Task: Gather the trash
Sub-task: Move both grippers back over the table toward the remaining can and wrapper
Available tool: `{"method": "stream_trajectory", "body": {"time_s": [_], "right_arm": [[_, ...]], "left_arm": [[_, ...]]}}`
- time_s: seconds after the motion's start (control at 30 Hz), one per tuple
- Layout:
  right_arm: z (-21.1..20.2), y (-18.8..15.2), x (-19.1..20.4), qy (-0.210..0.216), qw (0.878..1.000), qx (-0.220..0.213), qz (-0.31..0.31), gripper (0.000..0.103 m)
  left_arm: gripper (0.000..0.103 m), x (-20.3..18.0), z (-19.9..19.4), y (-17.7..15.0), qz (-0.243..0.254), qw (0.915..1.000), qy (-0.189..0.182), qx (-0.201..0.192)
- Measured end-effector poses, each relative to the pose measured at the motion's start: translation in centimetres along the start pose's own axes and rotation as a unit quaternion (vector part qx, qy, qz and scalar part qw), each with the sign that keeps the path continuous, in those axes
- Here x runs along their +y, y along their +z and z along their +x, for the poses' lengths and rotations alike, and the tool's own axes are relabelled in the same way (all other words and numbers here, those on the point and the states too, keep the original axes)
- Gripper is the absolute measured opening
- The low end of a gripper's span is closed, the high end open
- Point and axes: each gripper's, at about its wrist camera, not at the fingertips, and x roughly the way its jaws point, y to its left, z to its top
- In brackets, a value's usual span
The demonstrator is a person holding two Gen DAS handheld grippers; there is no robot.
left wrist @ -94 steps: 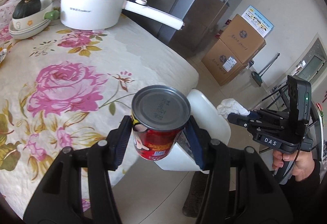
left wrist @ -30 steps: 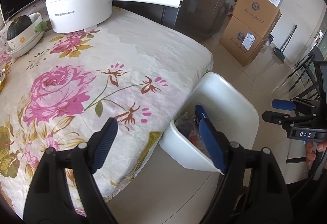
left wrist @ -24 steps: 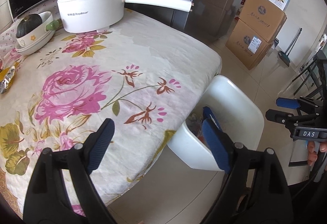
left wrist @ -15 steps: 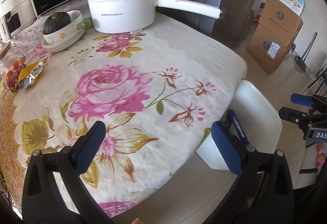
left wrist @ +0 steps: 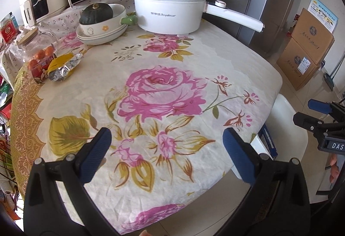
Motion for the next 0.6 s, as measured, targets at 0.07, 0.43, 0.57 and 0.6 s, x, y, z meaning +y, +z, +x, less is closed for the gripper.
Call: {"method": "stream_trajectory", "body": {"time_s": [0.07, 0.43, 0.57, 0.6], "right_arm": [[0.2, 0.4, 0.8, 0.004, 1.000, -0.002, -0.001, 0.088], [2.3, 2.7, 6.2, 0.032, 0.999, -0.014, 0.006, 0.089], [3.3, 3.6, 8.8, 0.044, 0.999, -0.016, 0.001, 0.089], [3.6, 3.8, 9.5, 0.046, 0.999, -0.016, -0.003, 0.089]], "left_arm": [[0.102, 0.9, -0.1, -0.1, -0.004, 1.0000, 0.007, 0.000], [0.102, 7.5, -1.2, -0.2, -0.055, 0.9976, 0.039, -0.015], [0.102, 11.3, -1.7, 0.2, -0.083, 0.9949, 0.052, -0.024], [0.102, 12.4, -1.7, 0.3, -0.088, 0.9940, 0.059, -0.025]]}}
